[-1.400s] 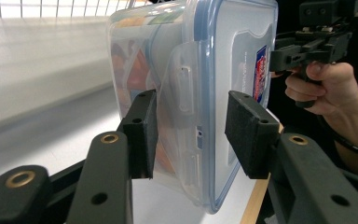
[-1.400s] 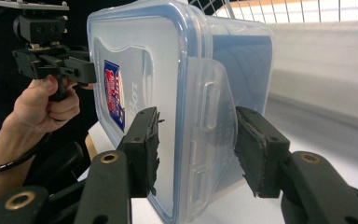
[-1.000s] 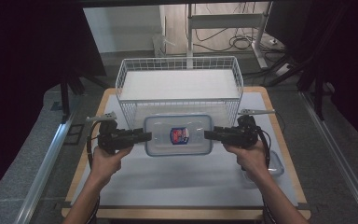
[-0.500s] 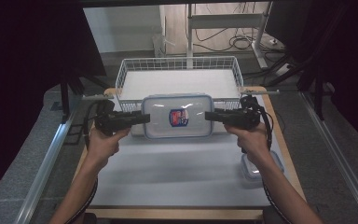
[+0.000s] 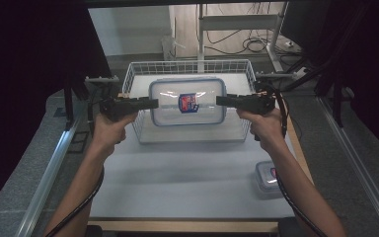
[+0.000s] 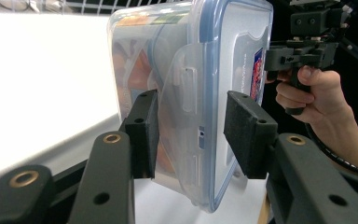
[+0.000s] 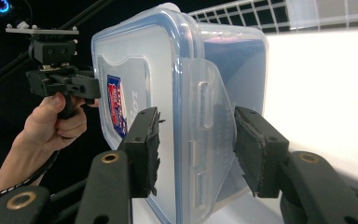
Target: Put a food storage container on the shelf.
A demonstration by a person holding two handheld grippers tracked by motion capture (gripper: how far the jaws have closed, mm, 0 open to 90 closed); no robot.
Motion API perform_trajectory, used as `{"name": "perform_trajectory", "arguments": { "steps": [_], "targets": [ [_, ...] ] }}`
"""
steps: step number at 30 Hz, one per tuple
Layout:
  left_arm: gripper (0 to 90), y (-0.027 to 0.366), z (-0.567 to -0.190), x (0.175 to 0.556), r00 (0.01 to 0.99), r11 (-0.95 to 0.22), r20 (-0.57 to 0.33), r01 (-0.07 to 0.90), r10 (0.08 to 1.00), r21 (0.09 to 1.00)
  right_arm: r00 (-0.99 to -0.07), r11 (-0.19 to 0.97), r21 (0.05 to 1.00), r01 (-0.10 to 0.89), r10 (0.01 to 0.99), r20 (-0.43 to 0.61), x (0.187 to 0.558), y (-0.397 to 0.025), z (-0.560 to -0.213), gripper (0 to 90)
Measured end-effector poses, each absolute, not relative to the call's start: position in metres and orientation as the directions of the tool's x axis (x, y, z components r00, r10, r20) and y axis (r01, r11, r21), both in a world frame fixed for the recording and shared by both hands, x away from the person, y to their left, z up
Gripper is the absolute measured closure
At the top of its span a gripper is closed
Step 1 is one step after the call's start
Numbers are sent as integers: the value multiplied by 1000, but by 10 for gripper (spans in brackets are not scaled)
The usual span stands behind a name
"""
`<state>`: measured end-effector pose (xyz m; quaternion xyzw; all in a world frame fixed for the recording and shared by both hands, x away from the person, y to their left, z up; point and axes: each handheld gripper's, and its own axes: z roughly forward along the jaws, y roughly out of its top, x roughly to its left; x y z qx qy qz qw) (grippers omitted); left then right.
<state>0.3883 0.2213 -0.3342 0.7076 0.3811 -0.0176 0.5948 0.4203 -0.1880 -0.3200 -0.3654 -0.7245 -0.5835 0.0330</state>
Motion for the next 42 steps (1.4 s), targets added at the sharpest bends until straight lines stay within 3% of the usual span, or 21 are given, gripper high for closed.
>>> {"name": "perform_trajectory", "arguments": {
  "steps": [32, 42],
  "targets": [
    [555, 226, -329, 451, 645, 83, -562, 616, 517, 783, -665, -25, 774, 632, 495, 559, 485, -183, -313, 521],
    [528, 224, -330, 452, 648, 82, -527, 586, 549, 806, -678, -15, 789, 614, 502, 537, 489, -181, -314, 507]
  ]
}}
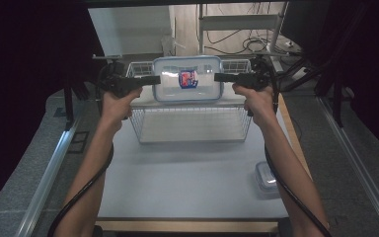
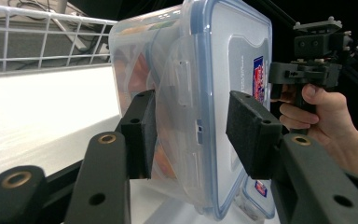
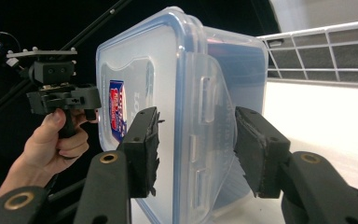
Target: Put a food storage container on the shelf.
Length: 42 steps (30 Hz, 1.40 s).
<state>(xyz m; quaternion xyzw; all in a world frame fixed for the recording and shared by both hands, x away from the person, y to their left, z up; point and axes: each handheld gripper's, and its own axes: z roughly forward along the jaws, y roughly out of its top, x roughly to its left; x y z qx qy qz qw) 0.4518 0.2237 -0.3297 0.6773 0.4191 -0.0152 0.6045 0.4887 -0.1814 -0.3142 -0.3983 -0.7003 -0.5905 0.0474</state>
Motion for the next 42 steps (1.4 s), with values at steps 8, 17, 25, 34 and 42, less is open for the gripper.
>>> {"name": "perform_trajectory", "arguments": {
  "steps": [8, 17, 25, 34, 42],
  "targets": [
    [503, 220, -328, 450, 634, 75, -515, 586, 577, 807, -684, -16, 808, 590, 522, 510, 489, -177, -316, 476],
    [460, 220, -332, 452, 612, 52, -504, 604, 609, 796, -694, -3, 826, 563, 542, 474, 487, -173, -320, 423],
    [439, 220, -334, 452, 608, 64, -508, 601, 610, 797, -651, -21, 824, 566, 602, 462, 493, -180, -323, 429],
    [473, 234, -330, 429, 636, 32, -396, 504, 663, 863, -682, 61, 890, 452, 666, 301, 470, -186, -302, 578],
    [761, 234, -332, 413, 623, -64, -256, 444, 739, 894, -754, 200, 906, 373, 634, 171, 424, -179, -309, 895]
  ]
}}
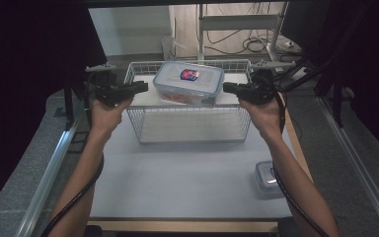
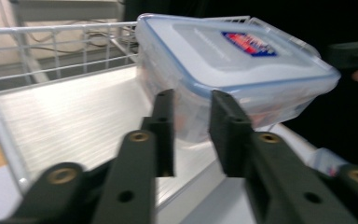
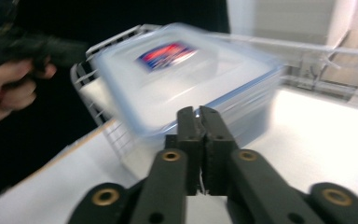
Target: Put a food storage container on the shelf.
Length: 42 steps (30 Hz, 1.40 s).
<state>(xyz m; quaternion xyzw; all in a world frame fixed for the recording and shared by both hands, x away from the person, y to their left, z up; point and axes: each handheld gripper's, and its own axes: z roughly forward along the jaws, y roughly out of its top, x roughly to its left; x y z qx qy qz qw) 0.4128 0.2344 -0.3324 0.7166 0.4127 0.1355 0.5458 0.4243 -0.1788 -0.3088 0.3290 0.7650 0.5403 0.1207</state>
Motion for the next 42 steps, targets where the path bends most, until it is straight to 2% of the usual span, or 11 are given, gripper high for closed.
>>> {"name": "perform_trajectory", "arguments": {
  "steps": [3, 6, 11, 18, 27, 33, 42],
  "targets": [
    [845, 230, -335, 409, 630, -87, -236, 438, 740, 895, -787, 243, 898, 367, 596, 161, 413, -166, -319, 897],
    [892, 224, -338, 405, 640, -124, -196, 420, 743, 899, -807, 294, 887, 356, 575, 134, 409, -152, -327, 897],
    [874, 222, -340, 408, 612, -131, -177, 424, 771, 896, -796, 348, 877, 331, 602, 61, 411, -142, -332, 897],
    [851, 217, -344, 418, 590, -101, -216, 457, 778, 884, -758, 305, 878, 368, 645, 94, 425, -154, -334, 897],
    [837, 207, -345, 421, 598, -115, -209, 458, 774, 882, -717, 259, 871, 418, 683, 142, 447, -159, -343, 897],
    [765, 204, -345, 413, 615, -138, -181, 435, 768, 890, -733, 261, 877, 403, 666, 139, 440, -160, -340, 892],
    [508, 187, -358, 385, 654, -213, -117, 403, 747, 890, -763, 313, 876, 367, 639, 92, 421, -157, -344, 699]
  ]
}}
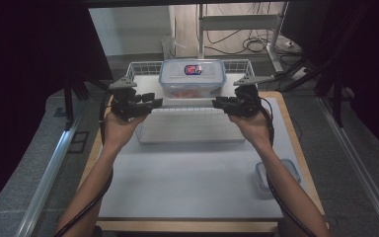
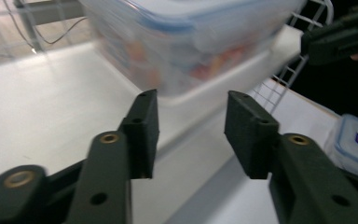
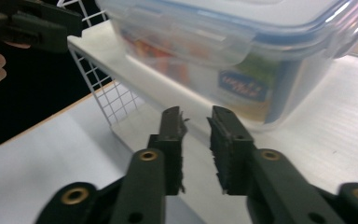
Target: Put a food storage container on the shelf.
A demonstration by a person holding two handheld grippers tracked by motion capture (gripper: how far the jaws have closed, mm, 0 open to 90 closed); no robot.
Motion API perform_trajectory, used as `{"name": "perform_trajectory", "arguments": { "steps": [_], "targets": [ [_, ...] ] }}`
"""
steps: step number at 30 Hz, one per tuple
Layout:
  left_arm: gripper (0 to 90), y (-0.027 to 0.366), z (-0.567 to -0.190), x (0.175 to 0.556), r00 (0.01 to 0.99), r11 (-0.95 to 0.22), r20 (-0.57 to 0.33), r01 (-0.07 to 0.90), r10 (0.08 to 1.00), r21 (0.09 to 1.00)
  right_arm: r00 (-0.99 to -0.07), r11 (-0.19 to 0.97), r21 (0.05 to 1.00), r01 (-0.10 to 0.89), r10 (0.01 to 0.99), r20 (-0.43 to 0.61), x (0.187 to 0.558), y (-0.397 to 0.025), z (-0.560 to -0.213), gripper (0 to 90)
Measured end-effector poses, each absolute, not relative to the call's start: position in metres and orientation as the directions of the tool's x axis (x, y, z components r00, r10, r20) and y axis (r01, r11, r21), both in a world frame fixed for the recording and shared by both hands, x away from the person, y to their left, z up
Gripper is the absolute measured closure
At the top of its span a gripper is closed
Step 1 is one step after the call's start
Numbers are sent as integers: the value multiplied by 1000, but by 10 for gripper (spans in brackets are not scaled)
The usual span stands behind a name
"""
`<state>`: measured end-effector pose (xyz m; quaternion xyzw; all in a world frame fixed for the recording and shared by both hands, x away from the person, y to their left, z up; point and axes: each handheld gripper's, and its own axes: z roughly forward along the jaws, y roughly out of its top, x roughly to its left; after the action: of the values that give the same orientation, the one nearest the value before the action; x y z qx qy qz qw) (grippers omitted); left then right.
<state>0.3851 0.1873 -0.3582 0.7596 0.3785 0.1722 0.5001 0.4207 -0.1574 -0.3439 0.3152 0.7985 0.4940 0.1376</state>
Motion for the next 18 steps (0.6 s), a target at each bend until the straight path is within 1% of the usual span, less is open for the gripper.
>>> {"name": "perform_trajectory", "arguments": {
  "steps": [5, 10, 13, 14, 15, 18],
  "targets": [
    [390, 178, -378, 368, 662, -273, -75, 407, 745, 872, -777, 339, 877, 340, 627, 59, 406, -157, -352, 597],
    [295, 173, -396, 351, 680, -296, -81, 419, 729, 858, -789, 358, 869, 343, 612, 59, 393, -159, -365, 479],
    [249, 170, -403, 342, 682, -302, -80, 422, 727, 855, -793, 387, 861, 331, 609, 31, 385, -158, -373, 413],
    [247, 169, -406, 339, 685, -297, -85, 420, 723, 858, -792, 391, 860, 327, 610, 24, 383, -158, -375, 392],
    [245, 168, -408, 337, 688, -297, -89, 421, 720, 857, -794, 396, 859, 325, 608, 20, 381, -158, -377, 370],
    [202, 163, -416, 330, 691, -294, -94, 421, 717, 858, -797, 404, 855, 324, 604, 16, 376, -158, -384, 309]
  ]
}}
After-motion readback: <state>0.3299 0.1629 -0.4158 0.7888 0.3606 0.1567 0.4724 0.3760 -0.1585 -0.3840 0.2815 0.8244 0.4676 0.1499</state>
